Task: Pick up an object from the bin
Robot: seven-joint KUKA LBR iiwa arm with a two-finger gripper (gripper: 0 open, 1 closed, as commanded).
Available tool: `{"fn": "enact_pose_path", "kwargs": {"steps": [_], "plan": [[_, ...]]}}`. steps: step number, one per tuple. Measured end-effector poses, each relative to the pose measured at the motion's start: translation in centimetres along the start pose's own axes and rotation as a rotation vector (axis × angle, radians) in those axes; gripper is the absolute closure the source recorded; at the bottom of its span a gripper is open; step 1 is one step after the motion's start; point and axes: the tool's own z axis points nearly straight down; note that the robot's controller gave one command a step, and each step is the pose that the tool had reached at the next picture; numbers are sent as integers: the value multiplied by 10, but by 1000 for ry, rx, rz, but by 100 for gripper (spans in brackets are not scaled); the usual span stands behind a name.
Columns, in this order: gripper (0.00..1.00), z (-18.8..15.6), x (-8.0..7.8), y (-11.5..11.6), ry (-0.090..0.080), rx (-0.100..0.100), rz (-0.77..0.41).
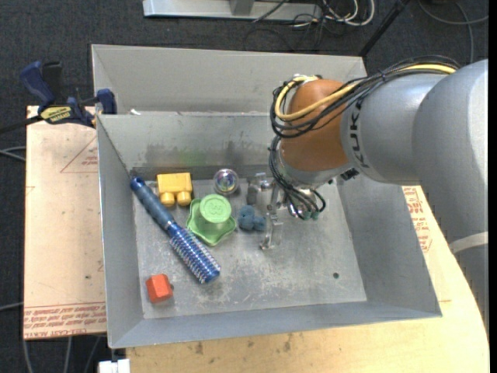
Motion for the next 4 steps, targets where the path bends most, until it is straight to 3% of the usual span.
{"fn": "enact_pose_path", "kwargs": {"steps": [1, 2, 3, 4], "plan": [[100, -3, -1, 0, -3, 0, 0], [100, 1, 9, -11, -8, -1, -79], [100, -91, 5, -2, -13, 1, -80], [100, -227, 7, 1, -15, 2, -115]]}}
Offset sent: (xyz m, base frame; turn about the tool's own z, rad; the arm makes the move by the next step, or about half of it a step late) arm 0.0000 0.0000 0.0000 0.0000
